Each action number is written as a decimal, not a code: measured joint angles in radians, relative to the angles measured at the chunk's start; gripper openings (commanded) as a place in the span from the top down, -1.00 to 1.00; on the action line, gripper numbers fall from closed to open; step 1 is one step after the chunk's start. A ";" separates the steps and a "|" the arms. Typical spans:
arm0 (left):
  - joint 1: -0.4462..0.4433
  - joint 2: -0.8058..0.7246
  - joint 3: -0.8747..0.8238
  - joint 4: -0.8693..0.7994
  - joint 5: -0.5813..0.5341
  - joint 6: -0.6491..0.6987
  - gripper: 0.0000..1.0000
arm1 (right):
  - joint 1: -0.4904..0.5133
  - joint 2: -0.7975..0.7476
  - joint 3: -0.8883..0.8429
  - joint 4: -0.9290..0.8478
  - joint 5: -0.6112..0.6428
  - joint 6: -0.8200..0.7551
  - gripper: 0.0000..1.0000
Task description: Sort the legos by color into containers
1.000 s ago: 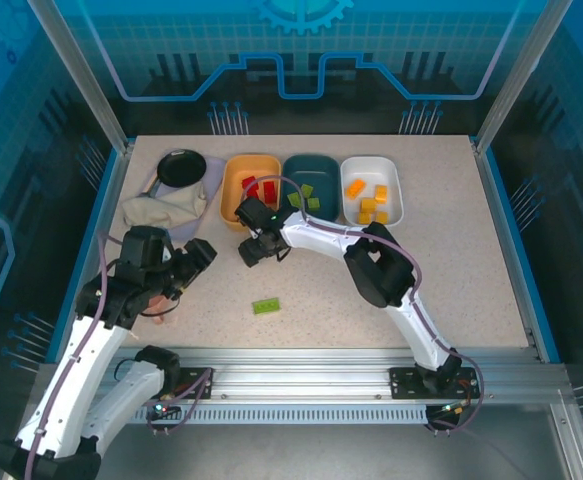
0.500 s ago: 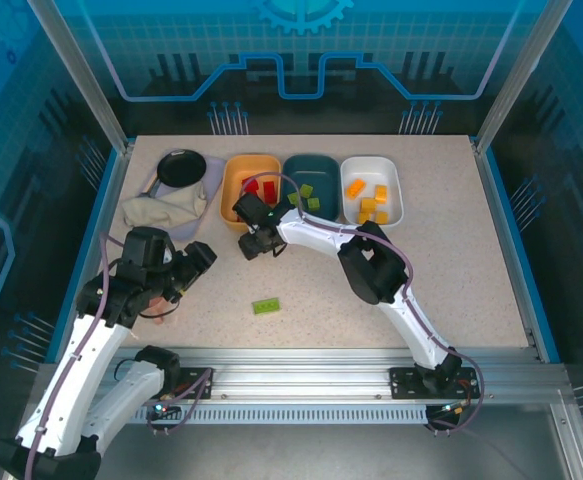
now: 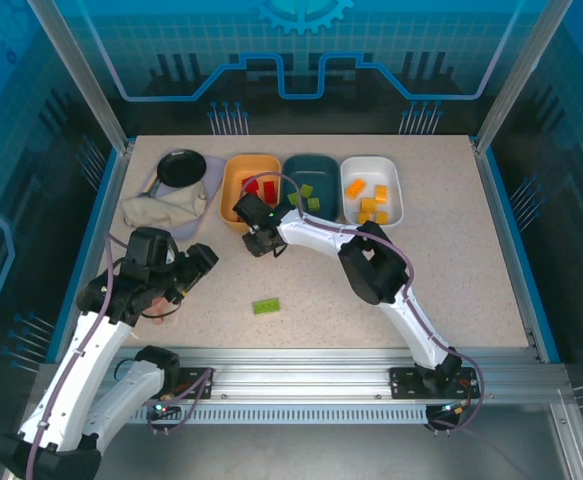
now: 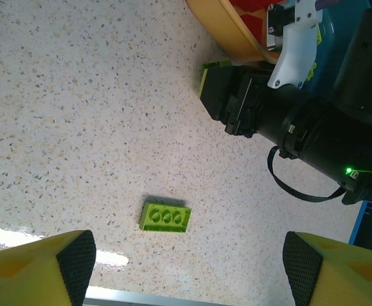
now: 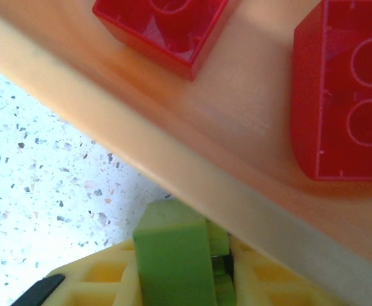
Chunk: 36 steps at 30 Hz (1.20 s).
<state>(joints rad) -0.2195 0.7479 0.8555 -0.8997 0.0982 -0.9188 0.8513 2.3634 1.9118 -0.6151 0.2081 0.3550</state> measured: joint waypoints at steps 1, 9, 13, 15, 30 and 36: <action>0.000 0.000 -0.002 0.004 0.003 0.000 -0.61 | 0.001 -0.011 -0.013 -0.002 0.000 0.000 0.47; -0.089 0.077 0.005 0.085 0.031 0.001 -0.61 | -0.007 -0.258 -0.160 -0.040 0.031 0.038 0.48; -0.158 0.207 0.056 0.155 0.032 0.004 -0.61 | -0.072 -0.374 -0.164 -0.075 0.062 0.069 0.47; -0.174 0.275 0.085 0.206 0.040 0.004 -0.61 | -0.135 -0.384 -0.141 -0.103 0.090 0.087 0.47; -0.178 0.650 0.312 0.413 0.129 0.056 -0.62 | -0.359 0.174 0.489 -0.372 0.174 0.171 0.36; -0.178 0.681 0.346 0.419 0.136 0.060 -0.62 | -0.381 0.257 0.587 -0.428 0.155 0.182 -0.06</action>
<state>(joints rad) -0.3977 1.4288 1.2011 -0.4805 0.2344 -0.8593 0.4702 2.6209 2.4989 -1.0435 0.3630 0.5373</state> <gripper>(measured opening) 0.809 0.475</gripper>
